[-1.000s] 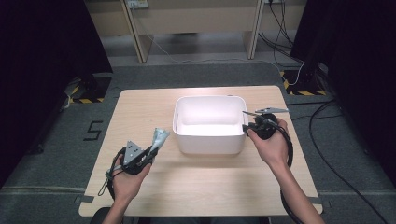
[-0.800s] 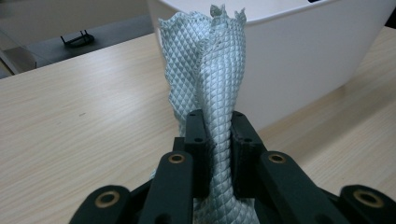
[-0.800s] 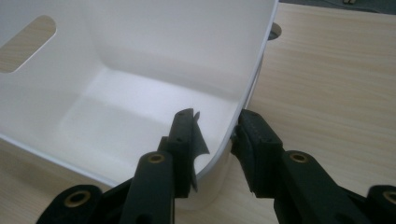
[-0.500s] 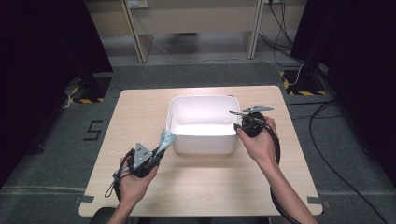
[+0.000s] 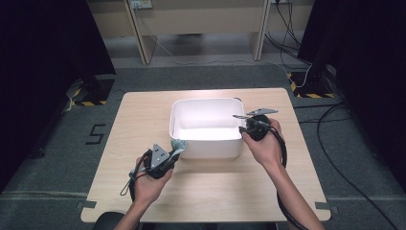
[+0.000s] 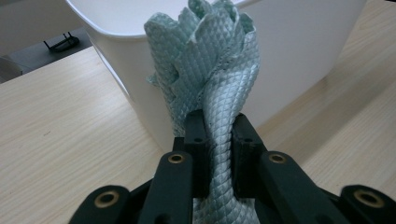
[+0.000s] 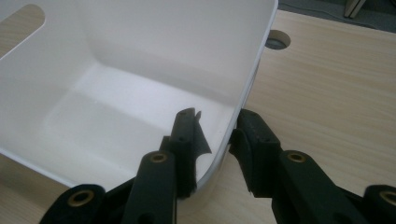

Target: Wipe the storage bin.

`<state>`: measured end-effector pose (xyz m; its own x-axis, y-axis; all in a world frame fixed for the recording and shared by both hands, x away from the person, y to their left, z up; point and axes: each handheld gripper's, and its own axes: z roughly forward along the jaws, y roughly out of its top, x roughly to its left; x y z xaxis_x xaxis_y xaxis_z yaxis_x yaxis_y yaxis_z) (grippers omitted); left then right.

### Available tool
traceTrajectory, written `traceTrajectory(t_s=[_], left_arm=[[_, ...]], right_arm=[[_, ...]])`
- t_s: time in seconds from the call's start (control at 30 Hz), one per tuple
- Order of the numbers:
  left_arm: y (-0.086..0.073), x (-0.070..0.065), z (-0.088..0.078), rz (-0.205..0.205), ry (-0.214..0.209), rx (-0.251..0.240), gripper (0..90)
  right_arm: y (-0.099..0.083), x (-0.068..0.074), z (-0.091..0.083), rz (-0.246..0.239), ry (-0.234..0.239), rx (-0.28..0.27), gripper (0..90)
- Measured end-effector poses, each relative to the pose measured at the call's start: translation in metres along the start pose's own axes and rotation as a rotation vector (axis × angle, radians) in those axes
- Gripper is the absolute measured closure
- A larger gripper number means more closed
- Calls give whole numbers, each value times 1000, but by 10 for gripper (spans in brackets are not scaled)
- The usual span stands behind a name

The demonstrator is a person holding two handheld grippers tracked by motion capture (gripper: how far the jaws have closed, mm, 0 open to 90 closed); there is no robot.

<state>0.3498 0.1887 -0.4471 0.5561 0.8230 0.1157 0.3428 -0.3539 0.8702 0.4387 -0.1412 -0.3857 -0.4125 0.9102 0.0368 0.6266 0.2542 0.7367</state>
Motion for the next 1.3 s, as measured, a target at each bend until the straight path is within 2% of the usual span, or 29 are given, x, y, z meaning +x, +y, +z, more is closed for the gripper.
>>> traceTrajectory(t_s=[0.13,0.83,0.97,1.3], left_arm=[[1,2,2,-6,-15,1,794],[-5,6,12,10,-14,-24,793],[-6,7,15,-1,-15,-16,794],[-12,7,25,5,-23,6,794]], right_arm=[[0,0,0,-8,-1,3,700],[-2,-2,-1,7,26,-7,697],[-1,-2,0,7,30,-10,693],[-3,-2,-1,19,38,-16,688]])
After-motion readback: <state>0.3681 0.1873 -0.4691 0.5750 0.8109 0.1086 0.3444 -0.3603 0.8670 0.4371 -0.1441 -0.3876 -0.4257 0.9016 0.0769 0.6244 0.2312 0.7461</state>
